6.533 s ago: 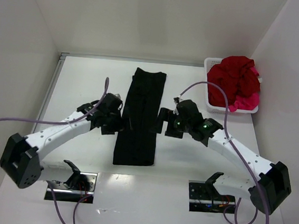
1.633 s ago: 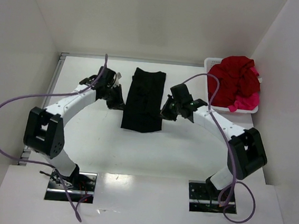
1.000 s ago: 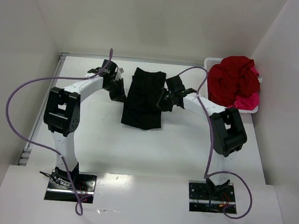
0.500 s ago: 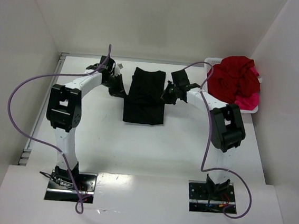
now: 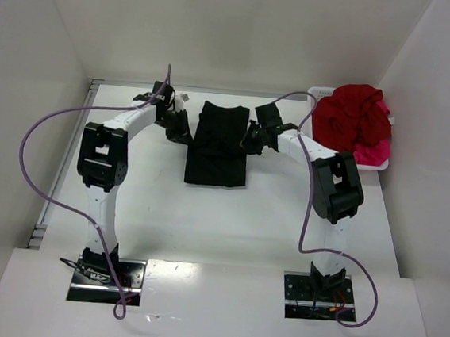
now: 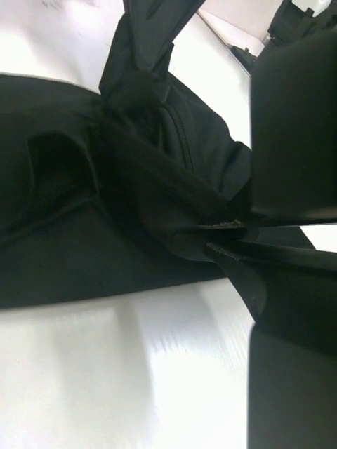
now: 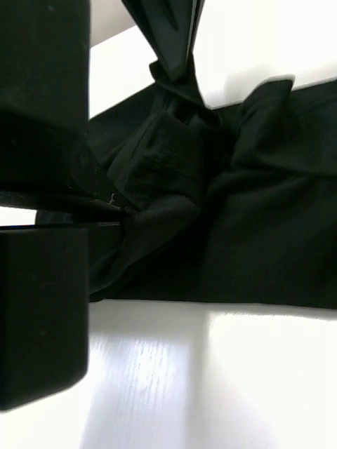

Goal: Fold and stack the t-shirts
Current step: Fold the folded rectangular tshirt in 1/3 of the way

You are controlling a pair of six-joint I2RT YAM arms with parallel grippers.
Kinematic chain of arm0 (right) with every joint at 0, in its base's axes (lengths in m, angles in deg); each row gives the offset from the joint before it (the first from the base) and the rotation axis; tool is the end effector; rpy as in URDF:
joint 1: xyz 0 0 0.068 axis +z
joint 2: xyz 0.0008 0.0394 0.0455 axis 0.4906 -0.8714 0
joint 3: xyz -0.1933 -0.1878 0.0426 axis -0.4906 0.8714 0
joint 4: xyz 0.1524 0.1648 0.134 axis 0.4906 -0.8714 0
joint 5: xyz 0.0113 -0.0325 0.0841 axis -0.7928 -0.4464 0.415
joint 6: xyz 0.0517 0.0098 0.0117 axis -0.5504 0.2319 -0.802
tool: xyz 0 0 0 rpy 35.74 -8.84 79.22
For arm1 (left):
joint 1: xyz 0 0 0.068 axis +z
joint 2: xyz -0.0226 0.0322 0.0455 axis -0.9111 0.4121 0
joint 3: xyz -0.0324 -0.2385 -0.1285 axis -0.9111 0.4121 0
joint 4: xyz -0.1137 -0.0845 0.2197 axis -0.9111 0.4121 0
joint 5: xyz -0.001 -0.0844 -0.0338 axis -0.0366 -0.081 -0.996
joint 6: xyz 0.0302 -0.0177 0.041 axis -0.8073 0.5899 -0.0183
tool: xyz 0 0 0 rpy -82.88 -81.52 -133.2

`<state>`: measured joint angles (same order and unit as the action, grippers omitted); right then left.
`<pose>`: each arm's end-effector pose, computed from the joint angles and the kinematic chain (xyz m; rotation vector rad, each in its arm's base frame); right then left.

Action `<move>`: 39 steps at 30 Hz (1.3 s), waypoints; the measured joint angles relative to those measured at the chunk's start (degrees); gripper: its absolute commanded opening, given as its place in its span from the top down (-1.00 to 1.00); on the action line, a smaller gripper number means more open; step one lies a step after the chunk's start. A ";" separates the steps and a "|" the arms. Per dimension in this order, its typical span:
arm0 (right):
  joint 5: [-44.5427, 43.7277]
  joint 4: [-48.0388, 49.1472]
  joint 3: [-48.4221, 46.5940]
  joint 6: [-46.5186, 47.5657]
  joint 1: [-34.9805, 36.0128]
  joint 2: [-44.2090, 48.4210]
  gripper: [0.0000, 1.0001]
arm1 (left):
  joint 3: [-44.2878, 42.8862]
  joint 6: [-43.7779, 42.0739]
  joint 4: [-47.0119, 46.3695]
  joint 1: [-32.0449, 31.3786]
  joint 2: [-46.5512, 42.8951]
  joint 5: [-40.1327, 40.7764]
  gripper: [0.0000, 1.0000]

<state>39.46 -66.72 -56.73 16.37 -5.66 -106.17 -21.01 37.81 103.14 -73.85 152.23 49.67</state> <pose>0.4029 0.1847 0.1925 0.3323 2.5589 0.7171 0.4575 -0.0830 0.1924 -0.1916 2.6439 -0.8464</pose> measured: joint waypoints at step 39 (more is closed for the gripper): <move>-2.67 4.24 -0.39 6.10 -4.48 3.02 -0.26 | -1.95 -5.03 3.54 2.56 -2.82 3.91 -0.28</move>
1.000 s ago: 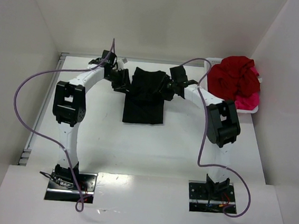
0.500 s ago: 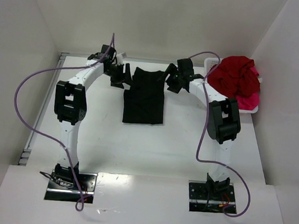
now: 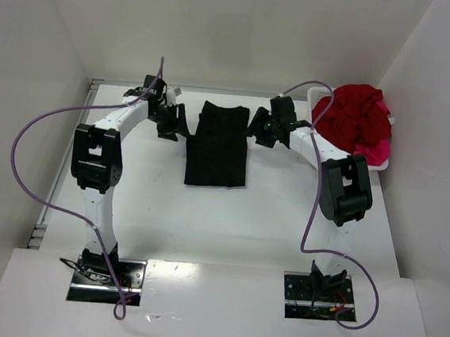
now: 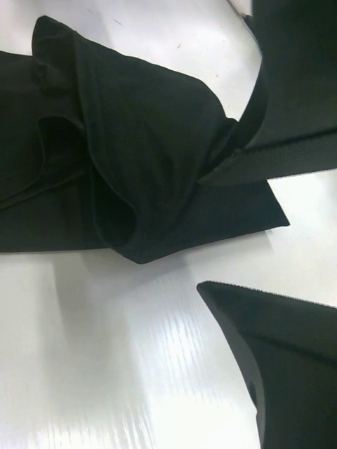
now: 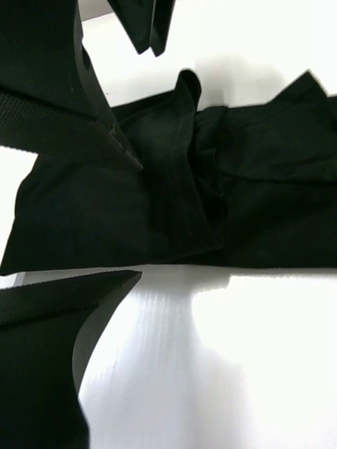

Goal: Fold and stack the t-shirts
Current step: Fold the folded rectangular tshirt in 1/3 of the way

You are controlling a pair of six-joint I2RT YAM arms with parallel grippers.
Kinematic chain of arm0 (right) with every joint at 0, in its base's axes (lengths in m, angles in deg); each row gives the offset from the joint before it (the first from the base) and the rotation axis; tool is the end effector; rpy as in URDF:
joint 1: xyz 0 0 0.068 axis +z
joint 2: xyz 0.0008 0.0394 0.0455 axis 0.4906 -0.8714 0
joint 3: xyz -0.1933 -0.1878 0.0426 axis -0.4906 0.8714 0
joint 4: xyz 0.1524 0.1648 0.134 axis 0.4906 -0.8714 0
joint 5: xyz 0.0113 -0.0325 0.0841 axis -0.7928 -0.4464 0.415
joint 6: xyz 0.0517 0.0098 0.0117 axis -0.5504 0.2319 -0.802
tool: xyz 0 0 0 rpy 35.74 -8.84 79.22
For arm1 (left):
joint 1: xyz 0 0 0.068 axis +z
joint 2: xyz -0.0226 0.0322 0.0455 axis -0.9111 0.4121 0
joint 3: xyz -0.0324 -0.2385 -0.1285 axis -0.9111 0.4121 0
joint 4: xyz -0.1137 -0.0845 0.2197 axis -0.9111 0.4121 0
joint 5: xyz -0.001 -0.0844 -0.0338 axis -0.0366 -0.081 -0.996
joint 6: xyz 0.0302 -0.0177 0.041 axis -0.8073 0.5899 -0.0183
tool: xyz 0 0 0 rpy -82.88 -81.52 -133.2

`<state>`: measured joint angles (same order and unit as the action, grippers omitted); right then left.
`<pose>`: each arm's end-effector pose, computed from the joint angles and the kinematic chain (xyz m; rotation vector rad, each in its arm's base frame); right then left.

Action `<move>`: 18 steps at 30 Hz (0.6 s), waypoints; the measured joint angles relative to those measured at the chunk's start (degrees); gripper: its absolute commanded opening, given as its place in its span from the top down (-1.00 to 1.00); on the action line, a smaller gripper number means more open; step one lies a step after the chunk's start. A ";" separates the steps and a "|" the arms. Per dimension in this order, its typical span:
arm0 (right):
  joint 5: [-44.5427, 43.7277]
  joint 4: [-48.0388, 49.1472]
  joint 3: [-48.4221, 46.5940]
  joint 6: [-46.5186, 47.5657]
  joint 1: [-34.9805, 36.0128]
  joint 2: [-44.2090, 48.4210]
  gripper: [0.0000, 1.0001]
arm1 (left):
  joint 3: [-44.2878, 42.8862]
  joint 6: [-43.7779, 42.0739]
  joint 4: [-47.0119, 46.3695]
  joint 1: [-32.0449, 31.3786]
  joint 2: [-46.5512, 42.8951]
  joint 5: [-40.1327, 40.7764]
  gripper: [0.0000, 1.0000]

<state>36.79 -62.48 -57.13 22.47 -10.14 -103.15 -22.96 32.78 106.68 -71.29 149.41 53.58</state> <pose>0.4187 0.1518 0.2223 0.2822 2.3894 0.6485 0.4558 -0.0598 0.2202 -0.1514 2.6042 -0.7135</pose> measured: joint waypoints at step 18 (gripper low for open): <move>0.98 2.40 -0.68 1.05 0.00 -4.66 -0.23 | -1.38 0.15 -4.98 -0.94 8.59 -3.21 -0.03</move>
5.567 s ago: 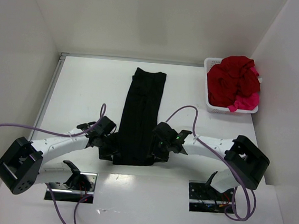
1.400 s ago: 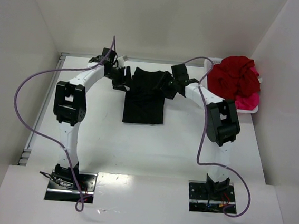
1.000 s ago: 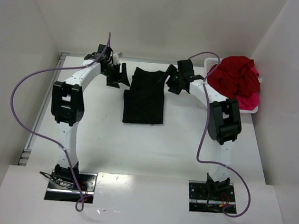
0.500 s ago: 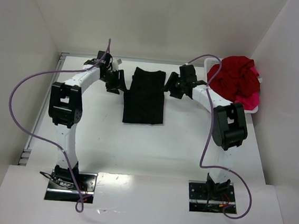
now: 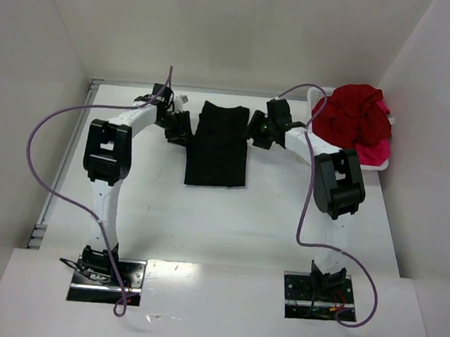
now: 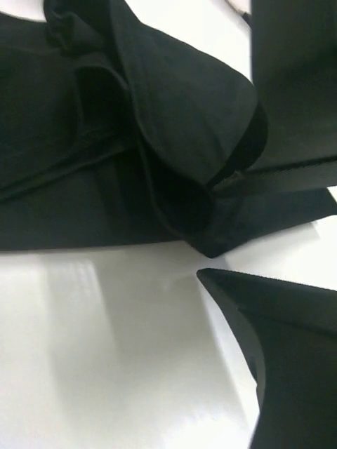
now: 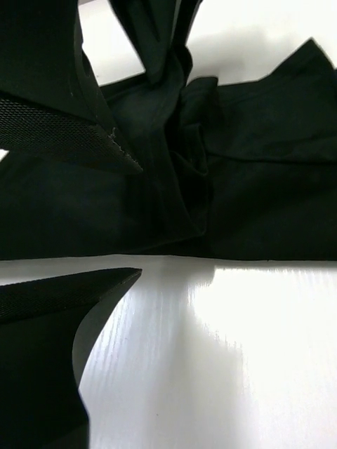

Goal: Fold and stack the t-shirts
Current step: Fold the folded rectangular tshirt in 1/3 of the way

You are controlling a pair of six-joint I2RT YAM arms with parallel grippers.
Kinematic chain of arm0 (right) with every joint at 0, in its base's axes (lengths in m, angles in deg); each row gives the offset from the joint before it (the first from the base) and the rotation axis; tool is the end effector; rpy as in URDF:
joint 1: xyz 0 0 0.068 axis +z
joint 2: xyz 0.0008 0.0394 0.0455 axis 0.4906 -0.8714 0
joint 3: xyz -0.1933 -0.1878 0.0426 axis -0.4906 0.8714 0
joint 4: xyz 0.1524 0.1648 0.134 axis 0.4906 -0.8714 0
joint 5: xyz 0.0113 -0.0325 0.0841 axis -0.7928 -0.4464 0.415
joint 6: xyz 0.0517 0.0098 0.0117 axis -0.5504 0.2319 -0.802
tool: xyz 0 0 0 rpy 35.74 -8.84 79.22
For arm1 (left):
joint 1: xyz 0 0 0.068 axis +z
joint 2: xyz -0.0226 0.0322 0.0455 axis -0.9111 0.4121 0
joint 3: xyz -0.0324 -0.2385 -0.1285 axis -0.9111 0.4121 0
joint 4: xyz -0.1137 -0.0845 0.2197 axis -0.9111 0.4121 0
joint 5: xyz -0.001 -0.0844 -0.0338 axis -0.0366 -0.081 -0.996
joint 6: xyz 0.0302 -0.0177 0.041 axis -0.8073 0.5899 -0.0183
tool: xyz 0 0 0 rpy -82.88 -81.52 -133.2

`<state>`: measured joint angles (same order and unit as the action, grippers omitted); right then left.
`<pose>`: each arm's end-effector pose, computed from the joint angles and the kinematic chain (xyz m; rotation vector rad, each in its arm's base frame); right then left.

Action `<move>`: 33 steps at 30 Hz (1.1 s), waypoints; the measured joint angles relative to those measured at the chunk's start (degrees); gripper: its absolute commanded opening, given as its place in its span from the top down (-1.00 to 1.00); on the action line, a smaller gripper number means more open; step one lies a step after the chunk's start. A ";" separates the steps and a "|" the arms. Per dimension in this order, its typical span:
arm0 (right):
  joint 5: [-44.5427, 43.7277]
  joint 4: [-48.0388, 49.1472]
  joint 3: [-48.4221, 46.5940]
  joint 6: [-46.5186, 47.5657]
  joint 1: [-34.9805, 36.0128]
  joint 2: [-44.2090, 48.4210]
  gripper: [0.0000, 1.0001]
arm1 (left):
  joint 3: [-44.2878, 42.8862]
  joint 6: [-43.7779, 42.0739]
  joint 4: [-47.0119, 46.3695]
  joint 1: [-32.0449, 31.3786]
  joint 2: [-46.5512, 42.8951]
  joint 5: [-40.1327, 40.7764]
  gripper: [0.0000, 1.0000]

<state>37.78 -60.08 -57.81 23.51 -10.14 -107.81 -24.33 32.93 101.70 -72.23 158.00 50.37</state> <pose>0.4303 0.1565 0.1944 0.2578 2.4207 0.6489 0.4771 -0.0716 0.1652 -0.1269 2.6427 -0.7927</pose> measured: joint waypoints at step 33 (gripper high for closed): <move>0.42 0.09 -1.95 -0.28 0.00 -3.98 -0.33 | -5.49 -0.28 -0.26 1.11 2.45 5.25 -0.09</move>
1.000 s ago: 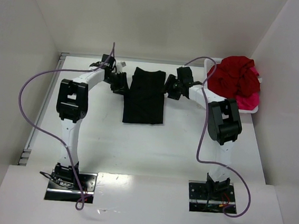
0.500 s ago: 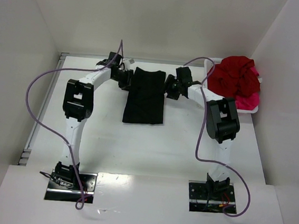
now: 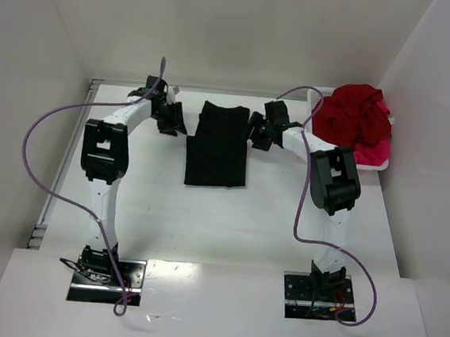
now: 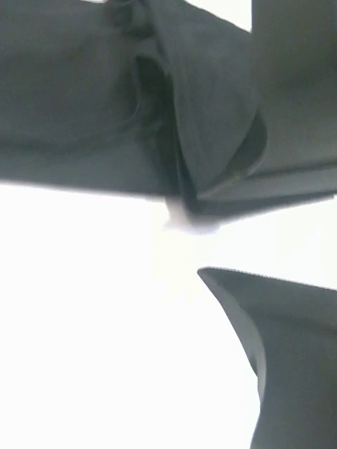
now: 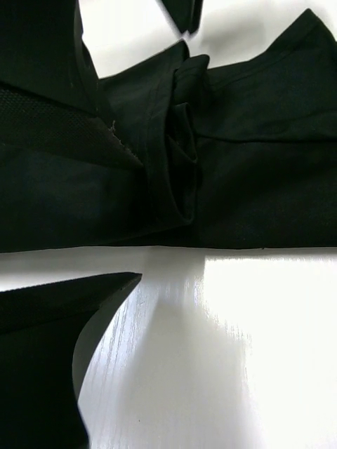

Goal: Fold and stack the t-shirts
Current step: Fold the folded rectangular tshirt in 1/3 of the way

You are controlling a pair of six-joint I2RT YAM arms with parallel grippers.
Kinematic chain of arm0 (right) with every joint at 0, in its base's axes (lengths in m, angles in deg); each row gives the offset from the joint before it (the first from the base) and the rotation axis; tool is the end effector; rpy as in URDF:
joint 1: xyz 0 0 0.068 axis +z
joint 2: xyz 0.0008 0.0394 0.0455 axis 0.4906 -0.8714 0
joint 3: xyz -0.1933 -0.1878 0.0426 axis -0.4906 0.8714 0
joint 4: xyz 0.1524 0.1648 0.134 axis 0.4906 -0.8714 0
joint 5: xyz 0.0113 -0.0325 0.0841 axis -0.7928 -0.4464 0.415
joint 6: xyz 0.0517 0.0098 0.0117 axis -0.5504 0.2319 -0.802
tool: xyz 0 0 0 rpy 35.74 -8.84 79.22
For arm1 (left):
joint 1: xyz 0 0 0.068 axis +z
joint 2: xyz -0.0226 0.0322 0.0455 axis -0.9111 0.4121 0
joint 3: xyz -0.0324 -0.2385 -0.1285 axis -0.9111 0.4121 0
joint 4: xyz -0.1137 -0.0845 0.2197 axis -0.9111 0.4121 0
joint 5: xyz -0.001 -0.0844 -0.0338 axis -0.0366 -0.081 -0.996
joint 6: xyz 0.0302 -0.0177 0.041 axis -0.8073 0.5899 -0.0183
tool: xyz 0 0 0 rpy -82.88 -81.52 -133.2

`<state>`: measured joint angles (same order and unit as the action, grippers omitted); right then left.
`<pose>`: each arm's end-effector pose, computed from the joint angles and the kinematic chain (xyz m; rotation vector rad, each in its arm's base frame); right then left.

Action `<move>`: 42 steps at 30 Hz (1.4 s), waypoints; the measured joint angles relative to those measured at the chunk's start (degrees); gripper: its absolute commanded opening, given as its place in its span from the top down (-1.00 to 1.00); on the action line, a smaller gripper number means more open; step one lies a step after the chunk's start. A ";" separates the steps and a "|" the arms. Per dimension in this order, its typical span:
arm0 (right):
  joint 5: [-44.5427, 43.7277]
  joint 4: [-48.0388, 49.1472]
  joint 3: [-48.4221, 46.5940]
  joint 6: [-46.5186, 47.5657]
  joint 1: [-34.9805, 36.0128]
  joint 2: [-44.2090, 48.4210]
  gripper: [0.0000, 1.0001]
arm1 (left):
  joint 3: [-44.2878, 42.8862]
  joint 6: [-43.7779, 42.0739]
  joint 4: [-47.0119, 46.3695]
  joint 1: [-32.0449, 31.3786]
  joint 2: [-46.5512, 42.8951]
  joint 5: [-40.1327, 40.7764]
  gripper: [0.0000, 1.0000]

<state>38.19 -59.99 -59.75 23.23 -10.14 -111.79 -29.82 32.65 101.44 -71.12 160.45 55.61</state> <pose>0.4401 0.1602 0.1744 0.2682 2.4562 0.6459 0.4962 -0.0611 0.1729 -0.1598 2.5868 -0.6663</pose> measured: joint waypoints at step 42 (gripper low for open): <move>-1.09 2.32 0.87 6.69 1.51 2.45 -0.16 | 6.45 -4.09 0.28 0.68 -5.97 -8.90 -0.50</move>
<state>37.10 -57.67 -58.88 29.92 -8.63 -109.34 -23.37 28.56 101.72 -70.44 154.48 46.72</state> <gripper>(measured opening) 0.626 0.751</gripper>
